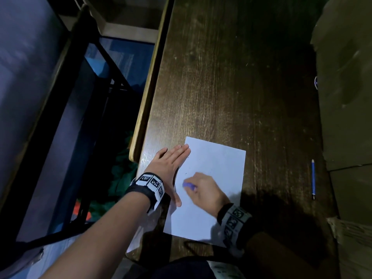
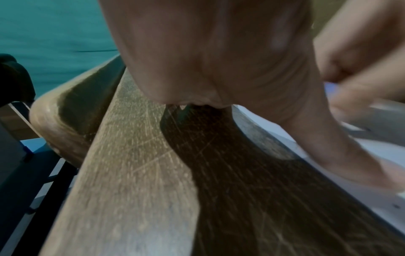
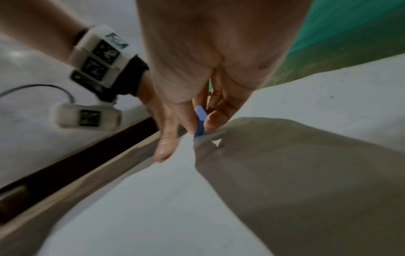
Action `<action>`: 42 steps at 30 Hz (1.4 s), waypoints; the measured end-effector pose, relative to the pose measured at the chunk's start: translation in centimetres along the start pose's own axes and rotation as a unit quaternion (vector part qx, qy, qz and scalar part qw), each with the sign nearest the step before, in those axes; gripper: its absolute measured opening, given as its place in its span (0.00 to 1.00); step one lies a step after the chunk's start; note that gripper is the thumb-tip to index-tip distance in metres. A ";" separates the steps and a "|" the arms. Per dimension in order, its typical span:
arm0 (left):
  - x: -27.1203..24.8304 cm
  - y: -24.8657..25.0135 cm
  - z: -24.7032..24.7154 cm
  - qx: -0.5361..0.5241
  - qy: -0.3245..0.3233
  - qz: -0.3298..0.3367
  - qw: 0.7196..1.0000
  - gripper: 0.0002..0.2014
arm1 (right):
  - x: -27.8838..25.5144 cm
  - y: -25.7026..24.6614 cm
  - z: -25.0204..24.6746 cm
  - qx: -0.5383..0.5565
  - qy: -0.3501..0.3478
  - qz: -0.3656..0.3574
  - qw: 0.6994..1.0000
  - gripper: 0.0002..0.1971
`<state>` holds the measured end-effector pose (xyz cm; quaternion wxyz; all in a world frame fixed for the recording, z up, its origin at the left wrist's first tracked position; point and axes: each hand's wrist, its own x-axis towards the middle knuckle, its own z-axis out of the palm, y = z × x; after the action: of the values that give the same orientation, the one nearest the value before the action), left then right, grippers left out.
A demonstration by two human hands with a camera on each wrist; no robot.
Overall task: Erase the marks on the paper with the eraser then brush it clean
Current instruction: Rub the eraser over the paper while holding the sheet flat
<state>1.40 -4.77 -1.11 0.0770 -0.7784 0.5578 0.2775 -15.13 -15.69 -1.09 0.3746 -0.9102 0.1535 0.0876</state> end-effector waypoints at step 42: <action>2.6 1.3 -1.6 -0.211 0.109 0.006 0.971 0.27 | -0.4 1.3 -1.7 0.022 0.059 0.069 0.996 0.09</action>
<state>1.34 -8.13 -0.89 -0.1521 -0.7990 0.4967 0.3028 -15.83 -17.68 -0.67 0.3779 -0.8925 0.2399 0.0557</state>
